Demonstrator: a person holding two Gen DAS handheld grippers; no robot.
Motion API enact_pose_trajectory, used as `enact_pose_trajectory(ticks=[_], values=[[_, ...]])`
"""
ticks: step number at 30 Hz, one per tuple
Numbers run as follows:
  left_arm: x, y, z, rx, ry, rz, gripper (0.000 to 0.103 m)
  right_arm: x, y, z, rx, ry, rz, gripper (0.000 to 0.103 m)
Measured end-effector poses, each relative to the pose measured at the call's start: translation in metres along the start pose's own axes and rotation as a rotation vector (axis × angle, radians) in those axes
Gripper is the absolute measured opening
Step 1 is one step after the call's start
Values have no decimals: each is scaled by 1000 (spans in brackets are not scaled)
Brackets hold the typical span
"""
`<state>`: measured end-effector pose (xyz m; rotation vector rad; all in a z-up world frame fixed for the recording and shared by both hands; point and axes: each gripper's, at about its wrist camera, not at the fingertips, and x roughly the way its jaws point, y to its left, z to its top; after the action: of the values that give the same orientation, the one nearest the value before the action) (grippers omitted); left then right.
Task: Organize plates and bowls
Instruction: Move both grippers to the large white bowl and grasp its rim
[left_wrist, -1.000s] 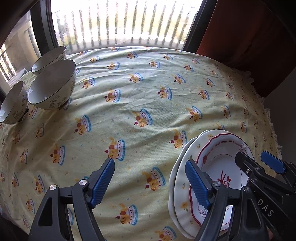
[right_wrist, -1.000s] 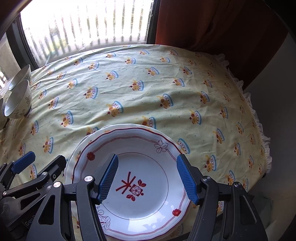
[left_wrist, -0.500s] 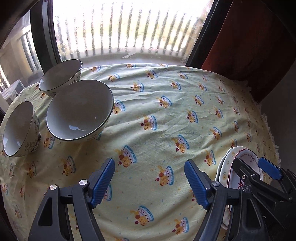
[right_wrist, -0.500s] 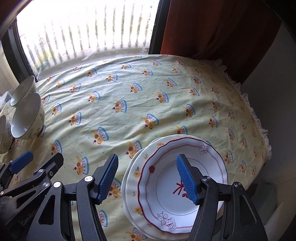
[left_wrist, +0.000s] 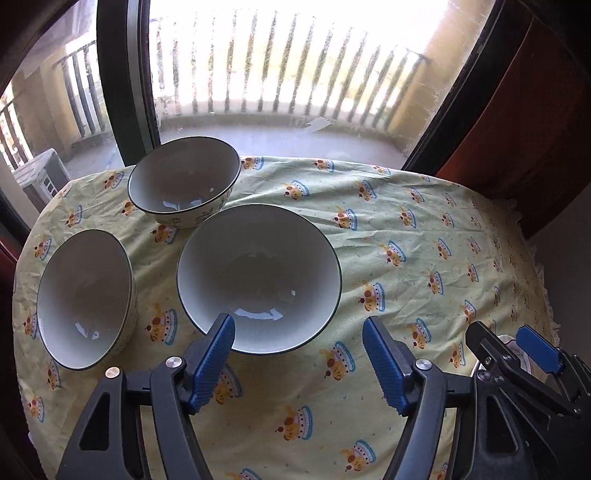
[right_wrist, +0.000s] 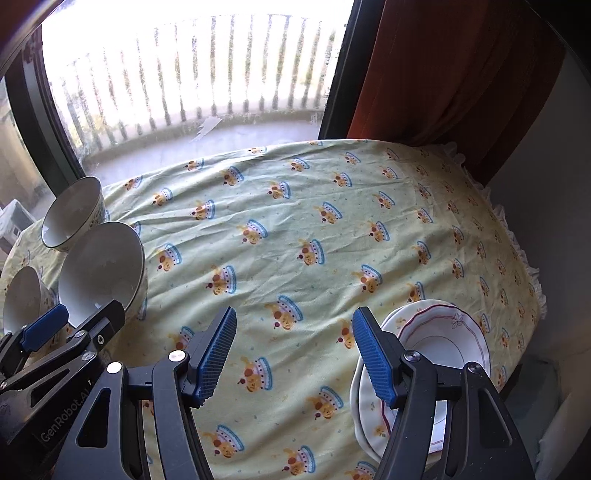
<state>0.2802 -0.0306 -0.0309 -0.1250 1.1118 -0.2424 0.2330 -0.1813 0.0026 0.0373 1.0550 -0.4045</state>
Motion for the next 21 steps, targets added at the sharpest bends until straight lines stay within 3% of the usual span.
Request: enact_pose_trajectory(ticks=[10,16,21], values=[[18,39,12,-78,22,68,64,20,50,26,-59,1,52,68],[29,51,9,-89,57,99,57,35,70,37,-77,22,88,68],[43,55,7,-104,101,88,43,48,86,40,-105,42,119,63]])
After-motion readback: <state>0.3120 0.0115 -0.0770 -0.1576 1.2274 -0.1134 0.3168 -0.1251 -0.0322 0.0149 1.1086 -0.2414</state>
